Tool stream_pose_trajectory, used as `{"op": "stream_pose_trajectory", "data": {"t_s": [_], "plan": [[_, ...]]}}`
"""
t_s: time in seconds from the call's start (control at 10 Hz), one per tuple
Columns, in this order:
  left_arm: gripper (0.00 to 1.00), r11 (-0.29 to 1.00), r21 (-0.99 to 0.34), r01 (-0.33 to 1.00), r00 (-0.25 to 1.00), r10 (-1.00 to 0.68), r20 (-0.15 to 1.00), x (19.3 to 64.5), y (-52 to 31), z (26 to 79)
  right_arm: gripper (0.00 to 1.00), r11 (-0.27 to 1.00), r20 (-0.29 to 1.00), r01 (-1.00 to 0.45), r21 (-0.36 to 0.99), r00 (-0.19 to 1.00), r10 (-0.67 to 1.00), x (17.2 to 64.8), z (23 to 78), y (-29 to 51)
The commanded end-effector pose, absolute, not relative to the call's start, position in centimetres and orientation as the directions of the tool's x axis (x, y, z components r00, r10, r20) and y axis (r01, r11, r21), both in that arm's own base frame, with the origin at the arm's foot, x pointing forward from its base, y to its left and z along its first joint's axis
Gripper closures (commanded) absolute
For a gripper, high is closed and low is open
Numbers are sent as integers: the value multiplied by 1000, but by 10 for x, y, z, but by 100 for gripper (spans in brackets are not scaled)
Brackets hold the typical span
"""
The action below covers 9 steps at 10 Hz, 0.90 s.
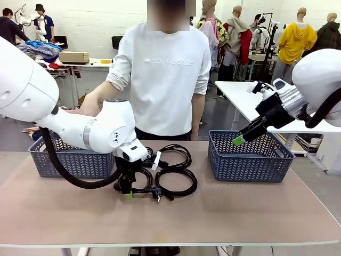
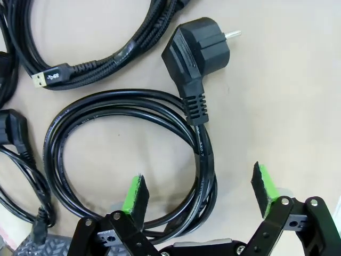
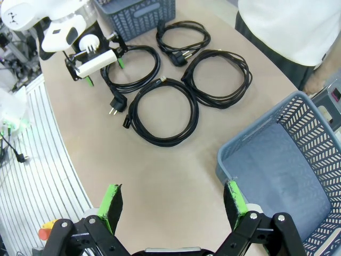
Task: Organize the cables according to human instructions.
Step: Pick up a bundle of cables and place it in the basket indicated by the human.
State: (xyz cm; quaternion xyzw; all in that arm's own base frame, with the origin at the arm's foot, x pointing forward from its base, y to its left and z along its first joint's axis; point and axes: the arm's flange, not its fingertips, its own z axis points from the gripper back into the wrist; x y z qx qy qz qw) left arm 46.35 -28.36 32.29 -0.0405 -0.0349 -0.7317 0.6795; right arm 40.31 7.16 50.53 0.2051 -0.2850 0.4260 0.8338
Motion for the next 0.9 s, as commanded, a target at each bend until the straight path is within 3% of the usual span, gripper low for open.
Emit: {"op": "stream_pose_trajectory", "data": {"t_s": [0.0, 0.2, 0.8], "plan": [[0, -62, -6, 998, -61, -993, 104, 468, -289, 321, 0, 538, 670, -837, 104, 459, 584, 405, 506, 71], [4, -67, -21, 998, -65, -992, 110, 469, -293, 317, 0, 538, 670, -837, 104, 459, 584, 405, 506, 71], [63, -58, -14, 998, -56, -992, 112, 472, -292, 321, 0, 538, 670, -837, 104, 459, 584, 405, 506, 71]]}}
